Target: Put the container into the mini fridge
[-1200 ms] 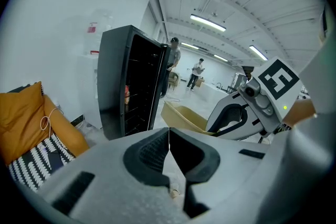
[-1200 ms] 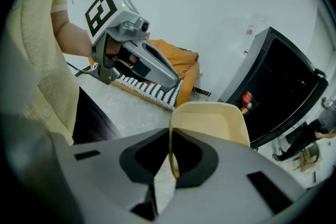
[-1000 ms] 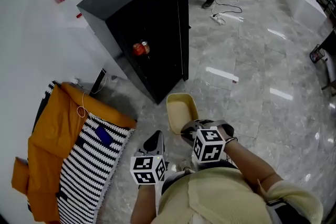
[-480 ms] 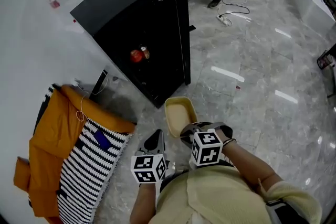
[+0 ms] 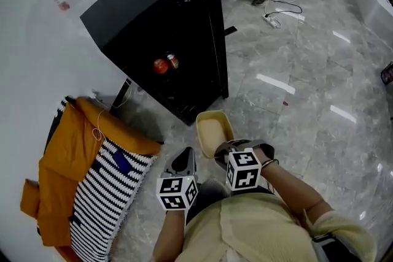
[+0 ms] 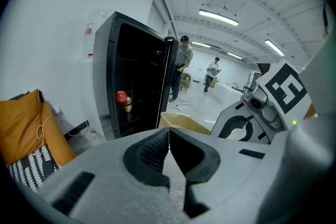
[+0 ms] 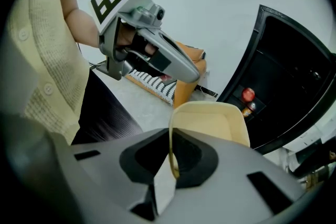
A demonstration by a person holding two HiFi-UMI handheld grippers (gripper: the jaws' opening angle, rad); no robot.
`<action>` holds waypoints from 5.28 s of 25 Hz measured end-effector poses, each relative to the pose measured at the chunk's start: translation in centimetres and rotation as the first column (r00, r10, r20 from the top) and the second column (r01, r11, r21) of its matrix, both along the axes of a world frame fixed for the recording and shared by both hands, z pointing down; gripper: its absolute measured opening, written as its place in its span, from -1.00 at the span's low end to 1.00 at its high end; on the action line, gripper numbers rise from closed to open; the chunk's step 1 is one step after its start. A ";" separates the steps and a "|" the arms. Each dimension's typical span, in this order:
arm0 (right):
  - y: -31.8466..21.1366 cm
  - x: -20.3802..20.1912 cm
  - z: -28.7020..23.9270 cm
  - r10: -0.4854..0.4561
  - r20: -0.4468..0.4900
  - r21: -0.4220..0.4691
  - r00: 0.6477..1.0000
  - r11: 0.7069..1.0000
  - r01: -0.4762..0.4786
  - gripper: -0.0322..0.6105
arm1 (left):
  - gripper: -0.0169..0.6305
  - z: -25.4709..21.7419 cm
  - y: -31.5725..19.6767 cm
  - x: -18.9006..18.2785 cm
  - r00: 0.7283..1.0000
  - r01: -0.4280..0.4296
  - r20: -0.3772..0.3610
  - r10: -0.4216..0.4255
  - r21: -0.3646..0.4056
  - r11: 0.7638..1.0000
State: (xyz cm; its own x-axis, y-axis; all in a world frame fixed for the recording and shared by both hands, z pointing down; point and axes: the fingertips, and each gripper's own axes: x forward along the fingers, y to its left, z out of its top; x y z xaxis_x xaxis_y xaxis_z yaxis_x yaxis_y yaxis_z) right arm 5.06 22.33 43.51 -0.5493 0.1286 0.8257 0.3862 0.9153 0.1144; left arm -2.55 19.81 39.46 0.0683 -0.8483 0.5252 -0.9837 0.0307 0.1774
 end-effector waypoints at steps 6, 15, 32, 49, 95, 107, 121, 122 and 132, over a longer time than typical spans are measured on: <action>-1.5 -0.6 0.8 0.012 -0.014 -0.013 1.000 1.000 -0.012 -0.79 | -0.88 0.7 -1.1 -0.8 1.000 0.008 -0.006 -0.008 -0.021 1.000; -4.6 -3.1 1.5 0.087 -0.039 -0.019 0.995 0.996 -0.087 -0.79 | -0.88 2.1 -4.9 -2.6 0.998 -0.068 -0.015 0.068 -0.042 0.997; -7.8 -8.3 3.4 0.219 -0.137 -0.018 0.966 0.975 -0.223 -0.79 | -0.88 4.3 -10.1 -8.7 0.981 -0.189 -0.055 0.187 -0.048 0.981; -11.4 -11.1 6.9 0.292 -0.135 -0.017 0.947 0.955 -0.297 -0.79 | -0.88 7.6 -13.9 -11.2 0.981 -0.188 -0.054 0.185 -0.079 0.979; -30.6 -21.9 21.0 0.076 -0.100 0.130 0.992 0.989 -0.063 -0.79 | -0.88 17.5 -23.6 -17.3 0.994 0.103 0.049 -0.098 -0.124 0.987; -32.9 -24.0 22.4 0.069 -0.081 0.153 0.994 0.987 -0.056 -0.79 | -0.88 18.7 -25.8 -18.2 0.987 0.154 0.053 -0.149 -0.090 0.984; -35.6 -26.6 23.4 0.106 -0.046 0.196 0.993 0.976 -0.095 -0.79 | -0.88 20.0 -25.6 -18.9 0.983 0.184 0.046 -0.180 -0.091 0.979; -35.7 -26.7 23.4 0.106 -0.043 0.197 0.993 0.976 -0.095 -0.79 | -0.88 20.1 -25.6 -19.0 0.982 0.185 0.045 -0.182 -0.090 0.979; -35.4 -27.4 23.5 0.105 -0.035 0.176 0.994 0.980 -0.097 -0.79 | -0.88 20.1 -26.5 -19.1 0.986 0.162 0.045 -0.159 -0.083 0.983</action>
